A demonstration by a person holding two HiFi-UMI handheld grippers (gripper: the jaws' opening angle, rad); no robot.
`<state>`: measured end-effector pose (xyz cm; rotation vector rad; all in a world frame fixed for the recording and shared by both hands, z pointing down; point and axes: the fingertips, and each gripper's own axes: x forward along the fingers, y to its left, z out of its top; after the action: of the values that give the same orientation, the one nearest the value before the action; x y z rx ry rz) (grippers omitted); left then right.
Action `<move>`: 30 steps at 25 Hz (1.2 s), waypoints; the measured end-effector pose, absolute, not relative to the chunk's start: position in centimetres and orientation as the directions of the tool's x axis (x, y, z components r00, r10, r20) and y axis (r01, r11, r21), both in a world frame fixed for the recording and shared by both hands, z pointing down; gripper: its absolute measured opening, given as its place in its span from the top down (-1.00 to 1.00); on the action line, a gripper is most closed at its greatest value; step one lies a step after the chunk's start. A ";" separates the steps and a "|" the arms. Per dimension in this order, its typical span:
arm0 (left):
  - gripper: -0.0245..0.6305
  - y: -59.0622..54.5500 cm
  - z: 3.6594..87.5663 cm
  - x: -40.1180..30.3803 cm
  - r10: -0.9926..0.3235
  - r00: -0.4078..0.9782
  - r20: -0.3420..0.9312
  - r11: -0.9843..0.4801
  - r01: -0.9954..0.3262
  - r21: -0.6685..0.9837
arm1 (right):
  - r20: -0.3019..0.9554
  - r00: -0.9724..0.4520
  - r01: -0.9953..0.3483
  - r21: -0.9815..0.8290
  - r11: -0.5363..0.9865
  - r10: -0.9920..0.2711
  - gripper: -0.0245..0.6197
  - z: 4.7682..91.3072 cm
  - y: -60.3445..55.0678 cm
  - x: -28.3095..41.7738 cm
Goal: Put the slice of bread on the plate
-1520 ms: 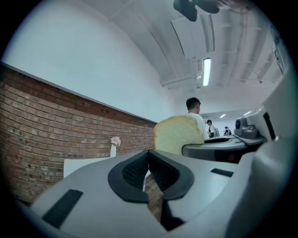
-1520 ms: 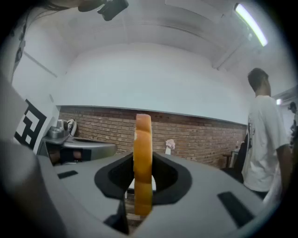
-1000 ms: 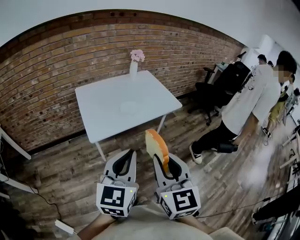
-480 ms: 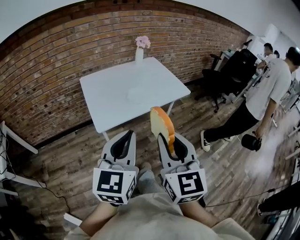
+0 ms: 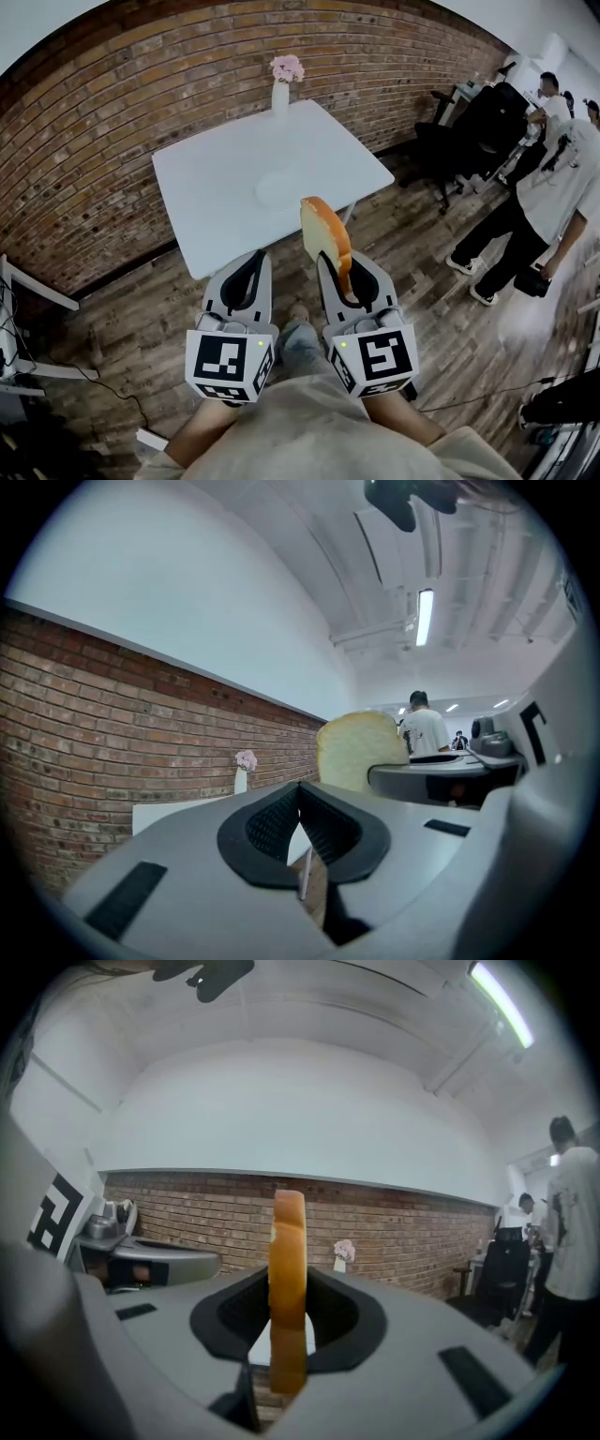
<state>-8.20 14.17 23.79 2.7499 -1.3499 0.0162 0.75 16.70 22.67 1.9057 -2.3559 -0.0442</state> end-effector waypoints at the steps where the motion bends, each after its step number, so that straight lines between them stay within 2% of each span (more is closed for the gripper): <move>1: 0.89 12.9 24.1 -7.8 -0.793 0.608 0.048 -0.604 -0.794 0.068 | 0.073 -0.211 -0.972 0.090 0.218 -0.975 0.63 23.0 15.4 1.1; 16: 0.89 -7.5 25.4 -2.9 -0.862 0.499 0.087 -0.490 -0.865 0.105 | 0.170 -0.371 -0.919 0.072 0.387 -0.913 0.64 25.8 -5.5 6.0; 30: 0.89 -14.2 28.3 -2.8 -0.879 0.445 0.173 -0.433 -0.896 0.101 | 0.243 -0.427 -0.896 0.020 0.445 -0.871 0.64 29.2 -12.7 6.5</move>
<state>-2.83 -14.18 28.26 2.5148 -1.5614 0.1393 6.52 -12.67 29.20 1.5406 -2.4780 0.1653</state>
